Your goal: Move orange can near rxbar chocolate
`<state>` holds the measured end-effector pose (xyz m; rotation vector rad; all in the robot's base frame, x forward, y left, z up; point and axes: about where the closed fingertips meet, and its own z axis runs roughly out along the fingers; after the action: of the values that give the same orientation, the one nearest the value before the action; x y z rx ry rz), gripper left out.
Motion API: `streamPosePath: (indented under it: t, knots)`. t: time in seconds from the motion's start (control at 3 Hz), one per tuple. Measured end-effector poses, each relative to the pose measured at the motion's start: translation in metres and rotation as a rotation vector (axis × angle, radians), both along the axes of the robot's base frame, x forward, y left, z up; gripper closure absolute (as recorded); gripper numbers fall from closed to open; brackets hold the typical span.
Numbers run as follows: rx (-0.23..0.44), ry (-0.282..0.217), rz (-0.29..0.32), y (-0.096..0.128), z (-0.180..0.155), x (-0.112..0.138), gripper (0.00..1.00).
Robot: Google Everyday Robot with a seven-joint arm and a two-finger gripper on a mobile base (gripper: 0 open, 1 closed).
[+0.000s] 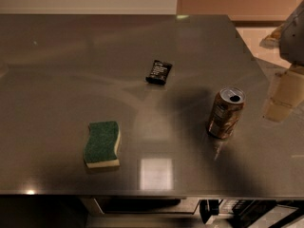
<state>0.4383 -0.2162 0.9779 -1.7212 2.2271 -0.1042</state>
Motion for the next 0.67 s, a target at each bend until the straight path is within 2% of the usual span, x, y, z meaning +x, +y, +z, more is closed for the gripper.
streamPosePath:
  t: [0.67]
  knots:
    - [0.02, -0.006, 0.011, 0.0024, -0.0002, -0.0001, 0.0]
